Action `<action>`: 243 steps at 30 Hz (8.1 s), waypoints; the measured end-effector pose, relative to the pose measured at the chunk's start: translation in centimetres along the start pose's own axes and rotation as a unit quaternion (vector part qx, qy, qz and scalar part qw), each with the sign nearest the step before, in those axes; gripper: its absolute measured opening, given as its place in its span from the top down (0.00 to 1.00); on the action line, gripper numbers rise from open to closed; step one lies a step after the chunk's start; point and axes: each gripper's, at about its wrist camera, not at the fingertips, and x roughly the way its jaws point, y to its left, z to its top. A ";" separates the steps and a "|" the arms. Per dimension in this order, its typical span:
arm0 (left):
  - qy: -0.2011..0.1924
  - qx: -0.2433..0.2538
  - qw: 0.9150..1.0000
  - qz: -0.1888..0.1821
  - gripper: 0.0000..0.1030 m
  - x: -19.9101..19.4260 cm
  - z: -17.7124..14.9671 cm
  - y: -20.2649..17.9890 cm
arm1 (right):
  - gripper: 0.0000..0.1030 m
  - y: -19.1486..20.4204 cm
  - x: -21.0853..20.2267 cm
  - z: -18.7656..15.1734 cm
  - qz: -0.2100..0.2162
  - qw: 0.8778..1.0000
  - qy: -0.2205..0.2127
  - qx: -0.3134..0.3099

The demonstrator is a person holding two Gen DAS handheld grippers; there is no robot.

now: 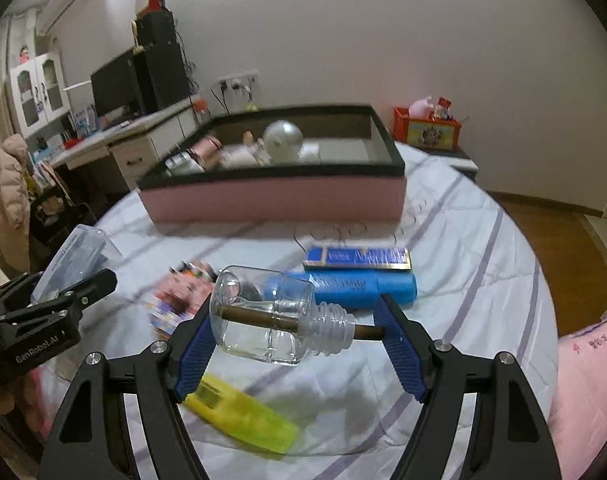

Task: Organize rigid objects
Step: 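Carry the flossers box and glass bottle into the pink box and release both, then withdraw both tools from the box back toward the remaining items, then grasp the pink block figure with the left tool while the right tool grasps the black hair clip, then carry the block figure and hair clip into the pink box and open both tools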

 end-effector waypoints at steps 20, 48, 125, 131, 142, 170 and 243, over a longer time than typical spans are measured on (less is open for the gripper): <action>-0.088 0.050 0.995 -0.010 0.39 -3.8 8.7 -4.6 | 0.25 1.2 -5.8 6.2 0.018 0.994 -0.101 -0.021; 0.030 0.087 0.996 -0.010 0.39 15.1 21.1 -3.6 | 0.25 -1.5 8.7 17.9 -0.026 0.998 -0.029 -0.056; -0.093 0.052 0.994 0.005 0.00 -7.6 0.8 -6.6 | 0.12 0.2 -12.3 -0.4 -0.016 0.986 -0.161 -0.045; -0.009 0.044 0.999 -0.012 0.00 -2.7 -0.6 -6.3 | 0.12 -1.3 -8.8 -1.7 -0.021 0.994 -0.107 -0.027; 0.096 0.051 0.994 -0.012 0.00 5.5 -0.5 -7.2 | 0.12 -4.5 -3.1 -2.2 -0.035 0.999 -0.027 0.005; 0.090 0.026 0.996 0.001 0.39 3.3 -1.0 -0.3 | 0.12 3.1 4.5 0.7 0.014 0.993 0.080 -0.091; 0.002 0.101 0.995 0.003 0.39 10.3 17.3 -5.6 | 0.81 -4.0 4.3 14.0 0.050 0.998 -0.040 -0.026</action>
